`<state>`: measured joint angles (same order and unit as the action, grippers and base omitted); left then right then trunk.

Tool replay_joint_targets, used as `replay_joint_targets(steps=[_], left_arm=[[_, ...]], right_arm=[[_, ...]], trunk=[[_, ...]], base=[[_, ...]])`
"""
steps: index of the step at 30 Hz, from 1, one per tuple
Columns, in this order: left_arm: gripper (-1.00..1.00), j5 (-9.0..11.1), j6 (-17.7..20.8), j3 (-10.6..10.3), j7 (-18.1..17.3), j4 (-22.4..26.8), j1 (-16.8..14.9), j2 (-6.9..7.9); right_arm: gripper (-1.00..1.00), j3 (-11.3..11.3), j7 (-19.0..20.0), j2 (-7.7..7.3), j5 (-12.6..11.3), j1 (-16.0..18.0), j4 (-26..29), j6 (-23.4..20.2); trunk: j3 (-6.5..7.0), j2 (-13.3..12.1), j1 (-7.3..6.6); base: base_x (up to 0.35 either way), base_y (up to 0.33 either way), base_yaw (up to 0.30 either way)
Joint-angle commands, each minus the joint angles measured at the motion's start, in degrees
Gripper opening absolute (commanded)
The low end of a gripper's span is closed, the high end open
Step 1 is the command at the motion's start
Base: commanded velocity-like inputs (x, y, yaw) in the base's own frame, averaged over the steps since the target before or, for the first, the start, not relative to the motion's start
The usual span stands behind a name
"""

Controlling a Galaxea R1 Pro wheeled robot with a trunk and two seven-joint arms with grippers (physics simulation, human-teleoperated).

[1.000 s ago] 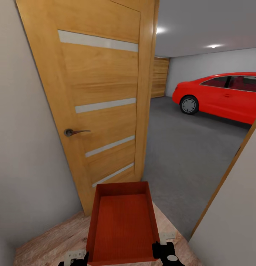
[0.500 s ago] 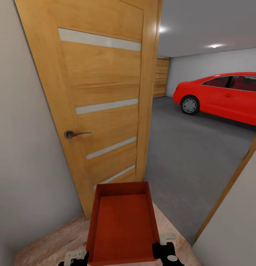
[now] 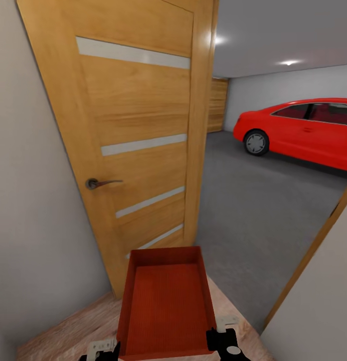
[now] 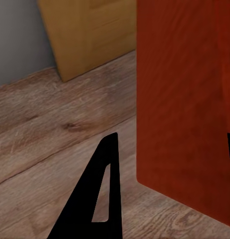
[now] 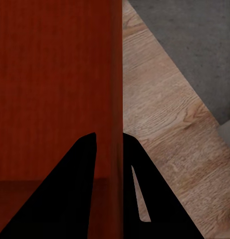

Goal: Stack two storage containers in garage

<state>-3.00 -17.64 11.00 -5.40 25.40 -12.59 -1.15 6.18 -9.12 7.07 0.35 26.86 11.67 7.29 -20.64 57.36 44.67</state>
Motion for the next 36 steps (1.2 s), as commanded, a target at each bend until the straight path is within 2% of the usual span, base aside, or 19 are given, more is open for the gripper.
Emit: replay_joint_targets(steps=[1,10,36], left_arm=[[-1.00,0.0,0.0,1.0,0.0,-0.1,0.0,0.75],[-1.00,0.0,0.0,1.0,0.0,-0.1,0.0,0.73],[-1.00,0.0,0.0,1.0,0.0,-0.1,0.0,0.74]], right_arm=[[-1.00,-2.7,-0.5,-0.05,0.0,0.1,0.2,0.2],[-1.00,-2.7,-0.5,-0.11,0.0,0.1,0.2,0.2],[-1.00,-2.7,-0.5,-0.09,0.0,0.1,0.2,0.2]], trunk=[[-0.06,0.0,0.00],[0.03,0.0,0.00],[0.04,0.0,0.00]], base=[[0.001,0.000,-0.159],[0.000,0.000,-0.160],[0.000,0.000,-0.023]])
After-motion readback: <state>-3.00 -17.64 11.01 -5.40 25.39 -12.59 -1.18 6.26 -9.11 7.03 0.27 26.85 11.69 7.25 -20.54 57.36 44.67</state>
